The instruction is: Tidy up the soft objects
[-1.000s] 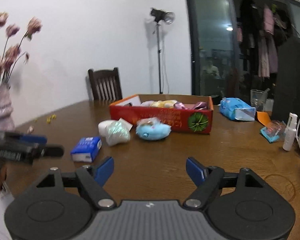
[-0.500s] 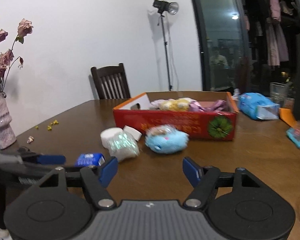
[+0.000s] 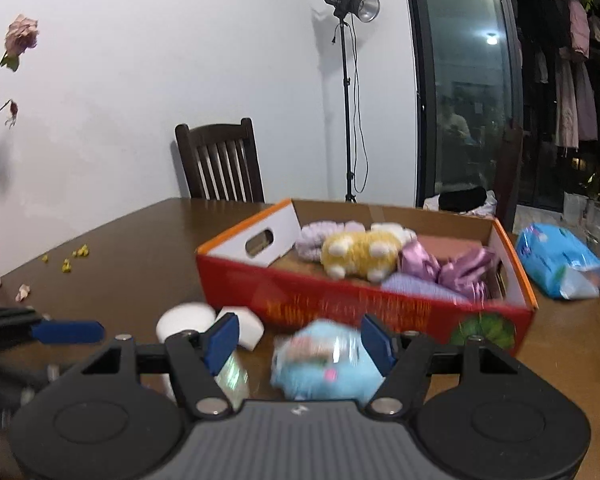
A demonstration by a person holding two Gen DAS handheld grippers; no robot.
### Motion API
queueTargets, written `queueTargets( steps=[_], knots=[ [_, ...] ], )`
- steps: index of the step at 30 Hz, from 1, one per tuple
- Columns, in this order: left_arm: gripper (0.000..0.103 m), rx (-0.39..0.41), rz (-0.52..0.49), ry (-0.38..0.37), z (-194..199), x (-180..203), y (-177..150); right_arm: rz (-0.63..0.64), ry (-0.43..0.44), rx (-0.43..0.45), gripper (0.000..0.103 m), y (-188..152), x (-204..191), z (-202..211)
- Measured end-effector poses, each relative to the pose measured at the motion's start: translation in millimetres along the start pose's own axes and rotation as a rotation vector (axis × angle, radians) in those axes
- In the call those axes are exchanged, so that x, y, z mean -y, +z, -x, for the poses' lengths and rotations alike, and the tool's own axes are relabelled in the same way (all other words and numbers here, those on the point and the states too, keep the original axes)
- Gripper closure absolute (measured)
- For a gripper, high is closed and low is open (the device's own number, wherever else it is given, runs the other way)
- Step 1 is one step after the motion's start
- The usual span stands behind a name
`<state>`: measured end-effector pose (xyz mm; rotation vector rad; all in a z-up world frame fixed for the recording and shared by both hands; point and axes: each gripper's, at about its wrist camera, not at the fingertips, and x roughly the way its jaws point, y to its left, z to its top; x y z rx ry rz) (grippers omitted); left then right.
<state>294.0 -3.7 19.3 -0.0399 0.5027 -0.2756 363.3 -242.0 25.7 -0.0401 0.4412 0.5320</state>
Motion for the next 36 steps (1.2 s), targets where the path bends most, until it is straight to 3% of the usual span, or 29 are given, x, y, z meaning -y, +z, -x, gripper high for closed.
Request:
queueTargets(
  steps=[8,11,13,14,20,27,32,36],
  knots=[
    [0.03,-0.124,-0.002,-0.007,-52.0,-6.8,2.3,-0.031,0.006,-0.052,0.037,1.5,18.3,-25.6],
    [0.055,-0.154,0.006,-0.023,-59.4,-9.8,-1.9,-0.026,0.021,-0.076,0.037,-3.0,17.7,-37.5],
    [0.059,-0.142,0.018,-0.036,-57.8,-12.3,-2.7,-0.003,0.016,-0.095,0.054,-6.6,14.8,-48.5],
    [0.06,-0.141,0.021,-0.038,-57.8,-13.1,-2.5,0.009,0.017,-0.107,0.057,-8.7,13.0,-52.9],
    [0.062,-0.096,0.043,-0.026,-44.5,-10.9,3.9,0.035,0.026,-0.097,0.065,-14.5,6.0,-55.5],
    [0.062,-0.012,0.09,0.012,18.0,0.8,-0.6,0.022,0.04,0.011,0.065,-8.4,-6.3,0.2],
    [0.062,0.033,0.121,0.007,57.9,13.1,-6.9,-0.023,0.075,0.009,0.065,-28.7,-12.6,59.7],
    [0.062,0.051,0.114,0.005,65.9,18.2,-3.4,-0.027,0.068,0.0,0.064,-42.3,-15.5,87.1]
  ],
)
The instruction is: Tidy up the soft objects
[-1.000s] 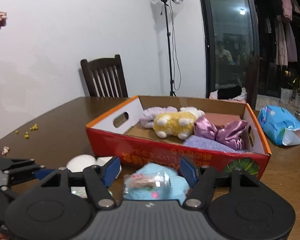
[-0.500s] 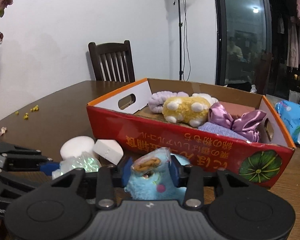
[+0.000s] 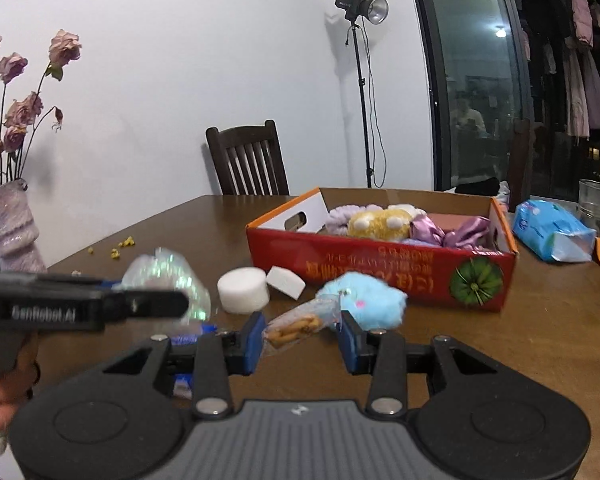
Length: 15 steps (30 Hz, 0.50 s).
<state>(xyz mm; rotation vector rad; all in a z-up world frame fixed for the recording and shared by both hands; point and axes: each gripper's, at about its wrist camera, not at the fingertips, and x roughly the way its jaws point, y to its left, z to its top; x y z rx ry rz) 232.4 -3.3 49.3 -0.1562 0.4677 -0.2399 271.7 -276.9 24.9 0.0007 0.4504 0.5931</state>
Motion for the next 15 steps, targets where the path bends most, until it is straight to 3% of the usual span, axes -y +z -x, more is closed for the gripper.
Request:
queueTargets(
  steps=[3,7,10,12,15],
  knots=[
    [0.061,0.022,-0.027,-0.004,-7.3,0.5,14.0,0.008,-0.008,0.013,0.064,3.3,2.0,6.5],
    [0.061,0.055,-0.056,0.013,-39.4,-16.3,58.6,0.046,0.021,0.054,0.064,31.7,8.0,-6.2],
    [0.061,0.052,-0.052,0.032,-77.9,-32.8,96.0,0.065,0.041,0.063,0.064,63.2,19.2,-39.3],
    [0.061,0.024,-0.038,0.012,-112.2,-46.9,121.2,0.068,0.053,0.036,0.064,80.9,26.6,-70.4],
    [0.061,-0.033,-0.044,0.048,-166.4,-65.2,147.0,0.062,0.072,-0.02,0.064,99.9,34.0,-123.7]
  ],
)
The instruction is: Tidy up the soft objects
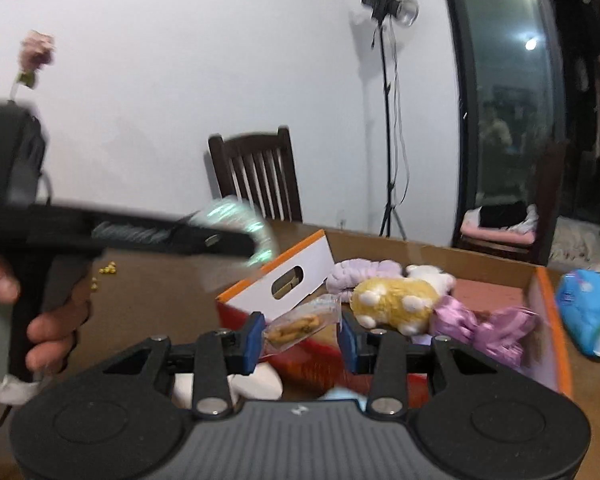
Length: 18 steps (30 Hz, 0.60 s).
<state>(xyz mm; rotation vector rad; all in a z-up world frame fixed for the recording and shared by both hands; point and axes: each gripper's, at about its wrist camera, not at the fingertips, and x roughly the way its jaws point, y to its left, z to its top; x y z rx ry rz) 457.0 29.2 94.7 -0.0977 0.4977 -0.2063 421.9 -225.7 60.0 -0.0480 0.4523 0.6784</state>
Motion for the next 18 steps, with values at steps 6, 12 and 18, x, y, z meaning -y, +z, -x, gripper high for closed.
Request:
queueTargets(
  steps=[6,12,18],
  knots=[
    [0.053,-0.081,-0.016,0.043,-80.0,-22.7,9.9,-0.036,0.046,-0.112,0.064,19.4,11.1,-95.9],
    [0.039,-0.099,-0.019,0.016,-92.9,-39.9,-2.8,0.024,0.088,-0.166,0.055,14.0,-9.6,-139.9],
    [0.029,-0.075,-0.011,0.039,-72.5,-41.4,1.3,-0.006,0.083,-0.166,0.05,15.4,-2.1,-134.3]
  ],
)
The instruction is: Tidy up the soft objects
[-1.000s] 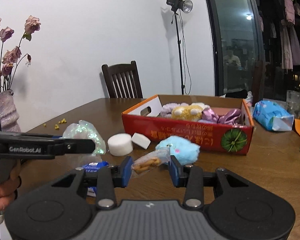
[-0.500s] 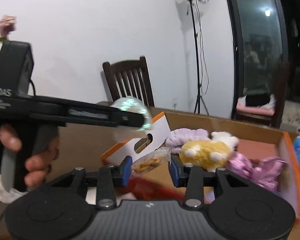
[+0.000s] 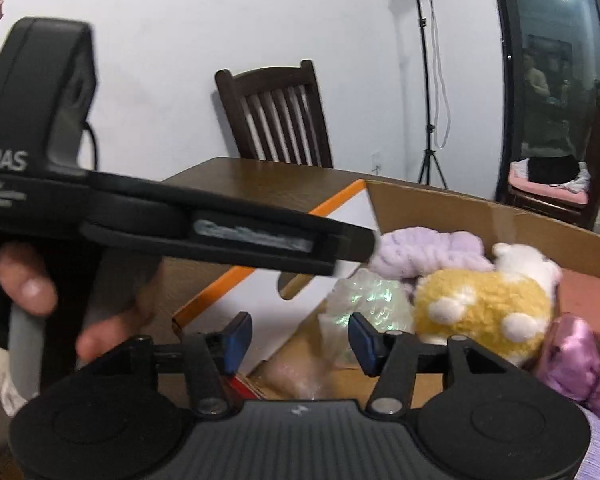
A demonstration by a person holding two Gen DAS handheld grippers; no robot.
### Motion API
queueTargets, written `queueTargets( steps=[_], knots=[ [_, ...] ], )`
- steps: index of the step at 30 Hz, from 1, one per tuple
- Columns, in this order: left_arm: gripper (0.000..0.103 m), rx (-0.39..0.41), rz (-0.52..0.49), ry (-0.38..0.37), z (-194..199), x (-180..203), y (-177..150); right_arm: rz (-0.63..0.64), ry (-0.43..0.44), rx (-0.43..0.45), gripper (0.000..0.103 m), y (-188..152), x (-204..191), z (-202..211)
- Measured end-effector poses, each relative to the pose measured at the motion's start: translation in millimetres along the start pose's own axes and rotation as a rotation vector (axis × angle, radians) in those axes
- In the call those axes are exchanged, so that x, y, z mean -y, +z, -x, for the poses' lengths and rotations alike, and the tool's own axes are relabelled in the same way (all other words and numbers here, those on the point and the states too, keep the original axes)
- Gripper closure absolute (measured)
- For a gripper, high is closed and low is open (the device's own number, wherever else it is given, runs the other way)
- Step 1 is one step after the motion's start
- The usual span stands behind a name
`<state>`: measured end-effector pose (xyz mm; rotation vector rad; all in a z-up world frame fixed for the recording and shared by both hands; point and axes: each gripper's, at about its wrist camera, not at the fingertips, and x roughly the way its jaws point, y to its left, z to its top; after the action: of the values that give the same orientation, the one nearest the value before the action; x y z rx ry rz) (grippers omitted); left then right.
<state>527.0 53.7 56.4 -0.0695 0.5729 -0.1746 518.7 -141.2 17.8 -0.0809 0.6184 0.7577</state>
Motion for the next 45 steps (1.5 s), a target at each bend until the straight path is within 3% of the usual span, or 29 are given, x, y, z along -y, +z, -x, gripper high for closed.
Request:
queueTargets(
  steps=[6,13,20,22,26,30,34,39,45],
  knots=[
    [0.029,0.083,-0.012,0.03,70.4,3.4,9.3,0.016,-0.067,0.068,0.049,7.5,3.8,69.7],
    [0.021,0.171,-0.083,0.05,173.1,26.9,-24.6,0.007,-0.224,0.184,0.039,-3.5,13.9,194.4],
    [0.02,0.214,-0.091,0.065,232.8,66.4,-84.0,-0.01,-0.255,0.231,0.037,-48.5,-7.8,256.7],
    [0.019,0.23,-0.076,0.051,248.0,76.8,-108.0,-0.013,-0.251,0.243,0.032,-71.9,-20.6,267.0],
    [0.019,0.214,-0.038,0.034,272.3,96.9,-167.1,-0.01,-0.263,0.238,0.031,-125.7,-50.4,275.9],
    [0.019,0.14,-0.008,0.023,274.5,104.2,-204.1,-0.087,-0.221,0.23,0.031,-176.9,-68.7,284.5],
    [0.019,0.118,-0.022,0.065,269.4,100.5,-207.4,-0.114,-0.208,0.197,0.031,-198.1,-74.3,282.4],
    [0.019,0.135,0.012,0.052,257.0,89.1,-195.9,-0.103,-0.227,0.223,0.031,-193.0,-74.2,280.2],
    [0.019,0.092,-0.044,0.077,188.6,69.2,-164.2,-0.122,-0.201,0.198,0.037,-168.5,-60.9,244.9]
  ],
)
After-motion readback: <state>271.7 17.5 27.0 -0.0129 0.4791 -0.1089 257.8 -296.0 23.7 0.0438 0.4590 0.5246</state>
